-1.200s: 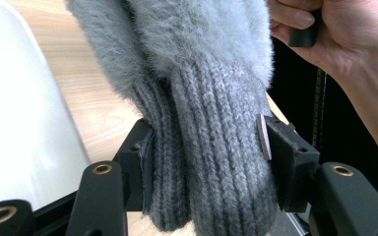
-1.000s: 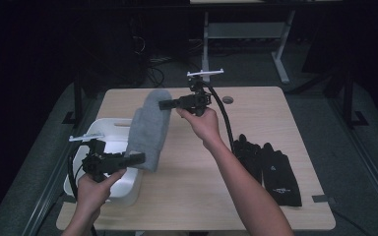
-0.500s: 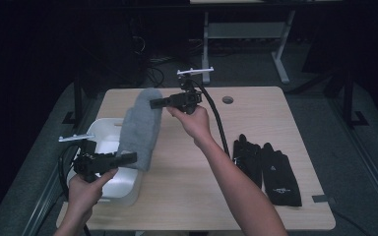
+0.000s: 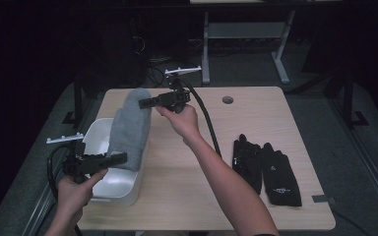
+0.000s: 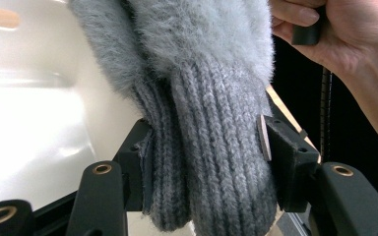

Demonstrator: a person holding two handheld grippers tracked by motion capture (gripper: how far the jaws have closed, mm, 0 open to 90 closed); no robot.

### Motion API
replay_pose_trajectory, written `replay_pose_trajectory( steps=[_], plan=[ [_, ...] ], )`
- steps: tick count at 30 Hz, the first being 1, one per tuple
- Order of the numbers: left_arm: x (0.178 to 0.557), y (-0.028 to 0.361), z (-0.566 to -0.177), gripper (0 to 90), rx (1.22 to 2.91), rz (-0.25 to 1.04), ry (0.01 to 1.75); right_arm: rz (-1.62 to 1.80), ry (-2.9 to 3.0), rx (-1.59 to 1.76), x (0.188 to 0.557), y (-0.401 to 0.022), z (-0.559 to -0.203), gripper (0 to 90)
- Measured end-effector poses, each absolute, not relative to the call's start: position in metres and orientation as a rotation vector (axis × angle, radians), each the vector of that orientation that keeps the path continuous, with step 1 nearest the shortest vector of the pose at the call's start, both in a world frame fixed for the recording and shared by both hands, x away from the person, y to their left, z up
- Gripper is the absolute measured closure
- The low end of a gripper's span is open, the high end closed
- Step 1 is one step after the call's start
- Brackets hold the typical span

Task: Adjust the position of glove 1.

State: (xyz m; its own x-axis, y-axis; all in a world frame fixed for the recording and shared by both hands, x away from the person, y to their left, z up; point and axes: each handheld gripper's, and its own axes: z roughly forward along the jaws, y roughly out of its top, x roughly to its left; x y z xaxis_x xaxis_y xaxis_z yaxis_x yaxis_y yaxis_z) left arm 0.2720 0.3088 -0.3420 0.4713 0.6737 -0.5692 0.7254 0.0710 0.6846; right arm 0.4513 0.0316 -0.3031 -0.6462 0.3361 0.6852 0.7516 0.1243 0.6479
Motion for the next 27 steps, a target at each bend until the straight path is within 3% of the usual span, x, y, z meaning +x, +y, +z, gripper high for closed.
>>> replay_pose_trajectory(
  steps=[27],
  plan=[
    [0.261,0.352,-0.356,43.8,1.63,-0.056,1.317,-1.476,-2.035,-1.02,0.453,0.087,-0.326,72.5]
  ],
)
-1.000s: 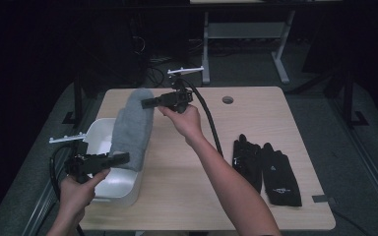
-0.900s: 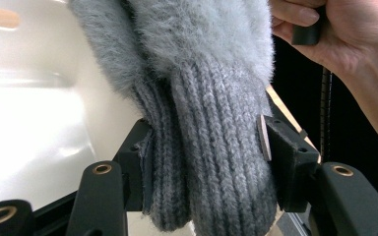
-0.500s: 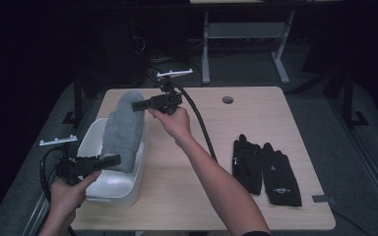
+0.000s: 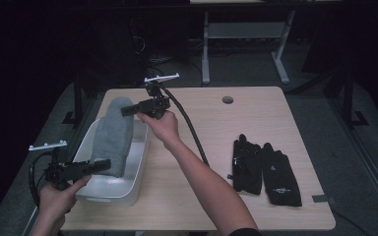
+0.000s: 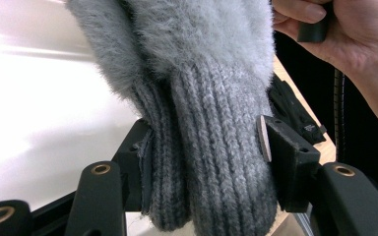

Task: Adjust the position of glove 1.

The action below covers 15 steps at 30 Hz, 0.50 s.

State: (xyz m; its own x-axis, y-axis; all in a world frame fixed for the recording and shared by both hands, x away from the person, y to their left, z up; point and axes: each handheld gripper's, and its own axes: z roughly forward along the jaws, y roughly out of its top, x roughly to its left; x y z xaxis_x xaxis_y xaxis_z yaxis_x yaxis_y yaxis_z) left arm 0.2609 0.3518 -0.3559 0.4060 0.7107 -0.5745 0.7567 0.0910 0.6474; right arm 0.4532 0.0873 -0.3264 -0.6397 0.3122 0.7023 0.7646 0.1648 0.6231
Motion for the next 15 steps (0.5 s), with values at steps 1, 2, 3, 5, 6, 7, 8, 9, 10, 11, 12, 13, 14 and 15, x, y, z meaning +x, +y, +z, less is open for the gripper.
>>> replay_pose_trajectory(
  steps=[1,2,3,5,6,7,8,9,10,11,12,13,14,15],
  plan=[
    [0.26,0.353,-0.357,43.8,1.634,-0.055,1.316,-1.476,-2.039,-1.014,0.453,0.089,-0.328,72.5],
    [0.26,0.354,-0.358,43.8,1.631,-0.056,1.323,-1.472,-2.035,-1.012,0.452,0.091,-0.329,72.6],
    [0.259,0.356,-0.359,43.8,1.634,-0.059,1.325,-1.465,-2.034,-1.017,0.452,0.093,-0.33,72.6],
    [0.258,0.358,-0.361,43.9,1.633,-0.059,1.332,-1.459,-2.035,-1.013,0.452,0.097,-0.333,72.7],
    [0.257,0.359,-0.362,43.8,1.629,-0.059,1.334,-1.455,-2.033,-1.012,0.451,0.099,-0.334,72.8],
    [0.257,0.36,-0.363,43.8,1.63,-0.062,1.335,-1.452,-2.04,-1.005,0.451,0.1,-0.336,72.8],
    [0.256,0.362,-0.365,43.8,1.63,-0.063,1.339,-1.448,-2.046,-1.008,0.451,0.102,-0.337,72.8],
    [0.255,0.363,-0.365,43.9,1.633,-0.062,1.342,-1.445,-2.043,-1.007,0.451,0.104,-0.338,72.9],
    [0.255,0.364,-0.366,43.8,1.636,-0.06,1.343,-1.44,-2.044,-1.007,0.451,0.105,-0.34,72.9],
    [0.255,0.365,-0.367,43.8,1.638,-0.062,1.347,-1.435,-2.043,-1.01,0.451,0.107,-0.341,73.0],
    [0.254,0.366,-0.368,43.8,1.64,-0.061,1.351,-1.431,-2.042,-1.007,0.451,0.108,-0.343,73.0],
    [0.254,0.367,-0.369,43.8,1.637,-0.059,1.354,-1.429,-2.046,-1.004,0.451,0.109,-0.344,73.0],
    [0.254,0.367,-0.37,43.8,1.641,-0.061,1.357,-1.426,-2.045,-1.009,0.451,0.11,-0.346,73.0],
    [0.254,0.368,-0.371,43.8,1.643,-0.065,1.361,-1.421,-2.041,-1.011,0.45,0.112,-0.347,73.0]
  ],
)
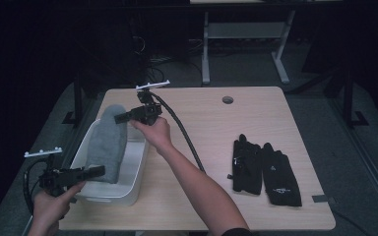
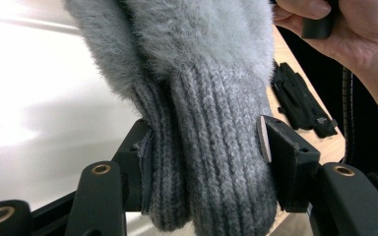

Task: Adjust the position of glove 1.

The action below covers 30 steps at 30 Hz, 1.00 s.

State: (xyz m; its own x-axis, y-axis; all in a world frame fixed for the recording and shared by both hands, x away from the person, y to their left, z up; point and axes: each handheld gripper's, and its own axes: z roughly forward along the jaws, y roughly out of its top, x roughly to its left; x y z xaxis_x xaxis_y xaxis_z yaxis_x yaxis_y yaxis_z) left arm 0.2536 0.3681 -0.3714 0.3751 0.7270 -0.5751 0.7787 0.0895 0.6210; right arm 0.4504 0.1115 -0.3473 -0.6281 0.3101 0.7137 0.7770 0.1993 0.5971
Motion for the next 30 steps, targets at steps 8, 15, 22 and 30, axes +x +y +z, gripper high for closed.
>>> replay_pose_trajectory(
  steps=[8,15,22,30],
  plan=[
    [0.252,0.373,-0.381,43.8,1.669,-0.065,1.384,-1.383,-2.046,-1.021,0.45,0.119,-0.361,73.3],
    [0.253,0.375,-0.388,43.2,1.696,-0.079,1.41,-1.35,-2.06,-1.025,0.449,0.122,-0.374,73.5],
    [0.252,0.375,-0.391,42.8,1.731,-0.079,1.432,-1.317,-2.083,-1.024,0.447,0.125,-0.381,73.5],
    [0.25,0.372,-0.393,42.7,1.761,-0.076,1.444,-1.303,-2.092,-1.034,0.444,0.123,-0.391,73.7]
  ],
)
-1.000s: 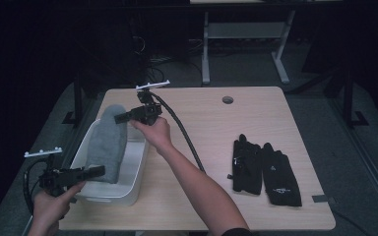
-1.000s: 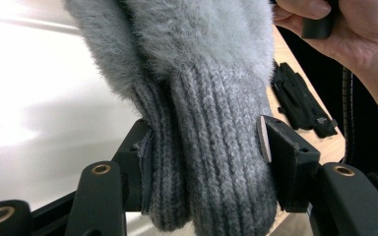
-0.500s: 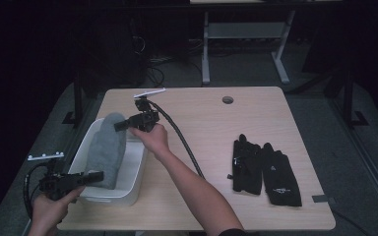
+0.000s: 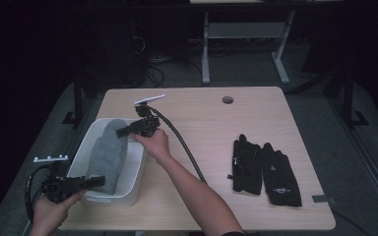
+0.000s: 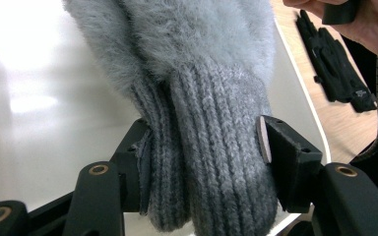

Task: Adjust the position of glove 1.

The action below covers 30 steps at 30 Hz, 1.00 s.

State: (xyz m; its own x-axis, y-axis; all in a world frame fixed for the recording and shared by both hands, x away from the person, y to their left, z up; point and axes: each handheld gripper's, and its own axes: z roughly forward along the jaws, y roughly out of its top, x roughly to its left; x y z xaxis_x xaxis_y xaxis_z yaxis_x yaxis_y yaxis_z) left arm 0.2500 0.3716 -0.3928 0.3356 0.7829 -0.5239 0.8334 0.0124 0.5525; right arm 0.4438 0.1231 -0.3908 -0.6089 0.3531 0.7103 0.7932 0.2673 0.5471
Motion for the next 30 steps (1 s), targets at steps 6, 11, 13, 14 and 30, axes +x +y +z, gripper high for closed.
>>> replay_pose_trajectory(
  steps=[6,11,13,14,30],
  plan=[
    [0.246,0.369,-0.387,31.7,1.803,0.017,1.426,-1.291,-2.115,-1.036,0.443,0.126,-0.393,73.8],
    [0.244,0.371,-0.39,29.4,1.792,0.027,1.451,-1.245,-2.172,-1.019,0.439,0.132,-0.399,74.3],
    [0.243,0.371,-0.391,29.3,1.793,0.022,1.451,-1.235,-2.173,-1.013,0.44,0.133,-0.4,74.4],
    [0.242,0.371,-0.39,29.3,1.801,0.025,1.45,-1.232,-2.176,-1.012,0.439,0.133,-0.4,74.5],
    [0.24,0.369,-0.376,31.4,1.783,0.085,1.411,-1.172,-2.265,-0.971,0.437,0.141,-0.405,74.6]
  ],
)
